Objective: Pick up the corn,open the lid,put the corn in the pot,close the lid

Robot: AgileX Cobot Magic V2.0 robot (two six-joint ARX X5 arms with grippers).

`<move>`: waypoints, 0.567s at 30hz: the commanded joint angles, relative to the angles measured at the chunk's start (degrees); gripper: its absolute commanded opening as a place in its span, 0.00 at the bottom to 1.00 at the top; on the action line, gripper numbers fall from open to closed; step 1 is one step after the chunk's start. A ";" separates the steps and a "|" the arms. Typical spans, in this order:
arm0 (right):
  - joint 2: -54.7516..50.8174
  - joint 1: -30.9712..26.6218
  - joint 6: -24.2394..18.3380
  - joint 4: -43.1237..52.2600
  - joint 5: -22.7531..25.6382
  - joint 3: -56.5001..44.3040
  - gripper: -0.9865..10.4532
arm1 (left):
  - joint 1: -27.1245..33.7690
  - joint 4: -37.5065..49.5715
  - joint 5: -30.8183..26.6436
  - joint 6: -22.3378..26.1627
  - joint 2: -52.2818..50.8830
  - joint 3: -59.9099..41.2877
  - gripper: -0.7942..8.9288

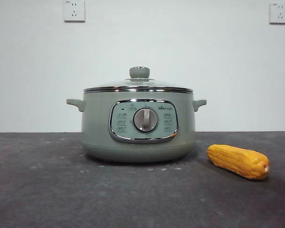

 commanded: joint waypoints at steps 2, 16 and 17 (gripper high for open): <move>-0.04 -0.04 5.16 0.35 -0.22 3.17 0.08 | 0.13 -1.77 0.22 -3.08 0.13 3.78 0.08; 12.24 -0.04 6.23 -8.50 -5.51 25.18 0.08 | 0.09 -10.03 6.36 -6.03 9.16 22.27 0.08; 13.97 -0.04 5.07 -10.73 -6.27 27.54 0.08 | 0.09 -11.23 6.80 -5.79 10.29 24.17 0.08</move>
